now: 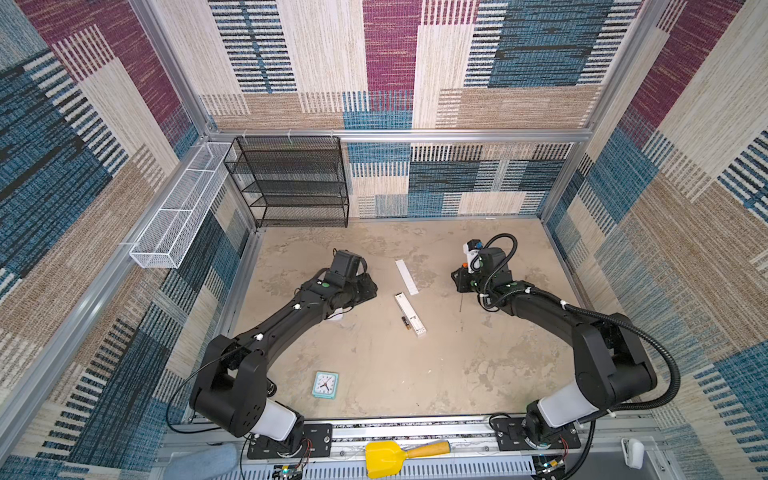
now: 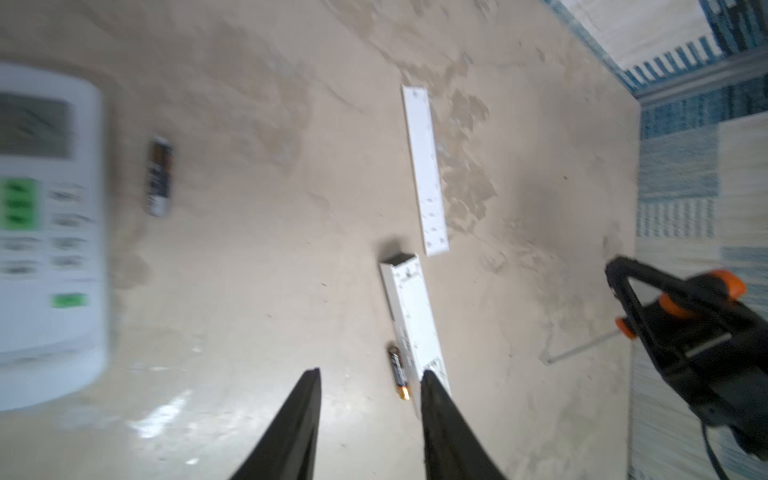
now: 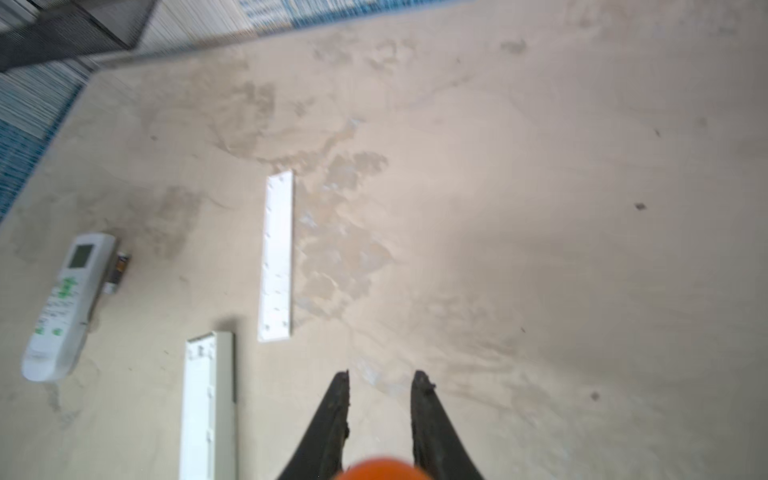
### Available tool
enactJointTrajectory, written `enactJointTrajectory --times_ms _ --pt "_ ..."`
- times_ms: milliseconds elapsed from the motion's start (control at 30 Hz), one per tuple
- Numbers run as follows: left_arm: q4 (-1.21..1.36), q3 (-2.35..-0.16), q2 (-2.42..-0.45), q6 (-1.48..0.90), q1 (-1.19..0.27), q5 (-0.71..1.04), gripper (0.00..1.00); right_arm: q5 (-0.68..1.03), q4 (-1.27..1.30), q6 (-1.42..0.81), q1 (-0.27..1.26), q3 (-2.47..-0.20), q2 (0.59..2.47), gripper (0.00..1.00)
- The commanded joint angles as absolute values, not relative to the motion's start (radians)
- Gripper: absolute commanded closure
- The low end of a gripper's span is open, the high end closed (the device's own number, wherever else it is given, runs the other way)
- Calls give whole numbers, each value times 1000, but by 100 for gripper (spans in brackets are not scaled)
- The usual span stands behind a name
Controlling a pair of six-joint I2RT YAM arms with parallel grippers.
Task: Unload the batteries from the remote control
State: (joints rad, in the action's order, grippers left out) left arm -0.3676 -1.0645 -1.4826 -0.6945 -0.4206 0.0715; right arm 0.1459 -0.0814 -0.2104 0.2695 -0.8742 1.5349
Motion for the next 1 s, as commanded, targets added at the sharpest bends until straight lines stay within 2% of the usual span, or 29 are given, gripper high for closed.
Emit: enactJointTrajectory --times_ms 0,100,267,367,467,600,733,967 --pt "-534 -1094 -1491 -526 -348 -63 36 165 -195 -160 231 -839 1513 87" --pt "-561 -1121 -1537 -488 -269 -21 29 176 -208 -143 206 -825 1527 82" --pt "-583 -1153 -1620 -446 -220 -5 26 176 -213 -130 200 -822 1577 75" --pt "-571 -1145 -1650 -446 -207 -25 25 130 -197 -138 200 -806 1576 63" --pt "-552 -1134 -1669 -445 -197 -34 24 97 -193 -134 199 -798 1564 56" --pt "-553 -1142 -1698 -440 -196 -28 23 82 -182 -135 199 -785 1557 55" --pt "-562 -1154 -1731 -433 -197 -12 15 84 -159 -149 200 -761 1534 55" --pt "-574 -1185 -1820 -409 -197 -49 15 89 -153 -164 199 -750 1441 54"
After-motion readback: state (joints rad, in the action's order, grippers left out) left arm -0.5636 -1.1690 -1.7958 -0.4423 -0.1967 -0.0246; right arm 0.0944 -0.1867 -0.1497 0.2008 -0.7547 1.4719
